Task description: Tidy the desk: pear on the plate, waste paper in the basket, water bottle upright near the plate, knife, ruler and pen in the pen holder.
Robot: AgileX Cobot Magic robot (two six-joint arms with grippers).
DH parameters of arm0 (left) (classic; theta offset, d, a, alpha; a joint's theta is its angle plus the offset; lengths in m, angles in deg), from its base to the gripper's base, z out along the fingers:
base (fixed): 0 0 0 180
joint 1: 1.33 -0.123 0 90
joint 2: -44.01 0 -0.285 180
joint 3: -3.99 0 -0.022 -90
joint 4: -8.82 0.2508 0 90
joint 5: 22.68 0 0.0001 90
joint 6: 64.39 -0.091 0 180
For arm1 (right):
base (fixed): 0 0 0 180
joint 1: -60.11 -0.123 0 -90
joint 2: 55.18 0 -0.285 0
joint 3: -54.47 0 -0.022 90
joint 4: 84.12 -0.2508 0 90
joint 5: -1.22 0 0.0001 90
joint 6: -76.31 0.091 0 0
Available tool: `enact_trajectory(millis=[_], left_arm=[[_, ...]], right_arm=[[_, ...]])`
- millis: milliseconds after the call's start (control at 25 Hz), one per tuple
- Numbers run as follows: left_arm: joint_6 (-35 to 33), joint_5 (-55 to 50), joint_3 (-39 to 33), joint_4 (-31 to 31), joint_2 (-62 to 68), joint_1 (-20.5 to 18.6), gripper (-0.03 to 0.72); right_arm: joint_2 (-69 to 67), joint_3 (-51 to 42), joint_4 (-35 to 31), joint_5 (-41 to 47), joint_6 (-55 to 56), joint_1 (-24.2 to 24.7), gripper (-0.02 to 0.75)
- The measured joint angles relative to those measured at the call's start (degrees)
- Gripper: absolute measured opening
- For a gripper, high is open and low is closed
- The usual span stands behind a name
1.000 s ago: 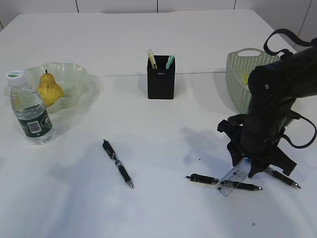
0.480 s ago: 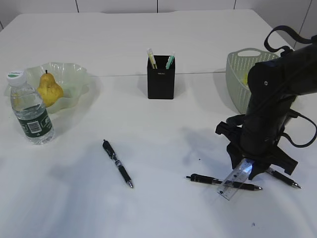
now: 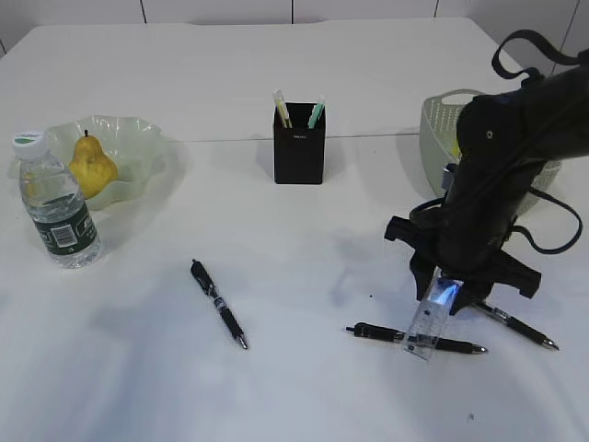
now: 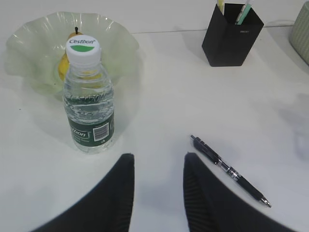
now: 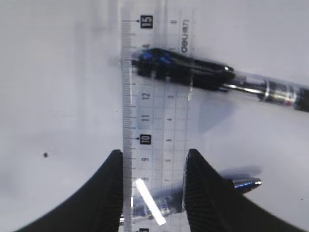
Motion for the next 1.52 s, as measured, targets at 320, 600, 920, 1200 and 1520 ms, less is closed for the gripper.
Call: enact_trajectory(millis=[320, 600, 920, 1200, 1520], left_arm=[[0.00, 0.00, 0.00, 0.00, 0.00, 0.00, 0.237], [0.00, 0.00, 0.00, 0.00, 0.00, 0.00, 0.237], [0.00, -1.51, 0.00, 0.00, 0.00, 0.00, 0.237], [0.00, -1.88, 0.00, 0.00, -0.24, 0.00, 0.237], [0.00, 0.25, 0.00, 0.00, -0.58, 0.00, 0.237]], right_arm=[[0.00, 8.70, -0.36, 3.73, -11.01, 0.00, 0.306], [0.00, 17.42, -0.36, 5.76, -19.43, 0.00, 0.306], [0.00, 27.27, 2.26, 3.58, -22.93, 0.00, 0.306], [-0.10, 29.29, 4.77, -7.29, -24.48, 0.00, 0.306], [-0.53, 29.38, 9.15, -25.25, -24.57, 0.00, 0.306]])
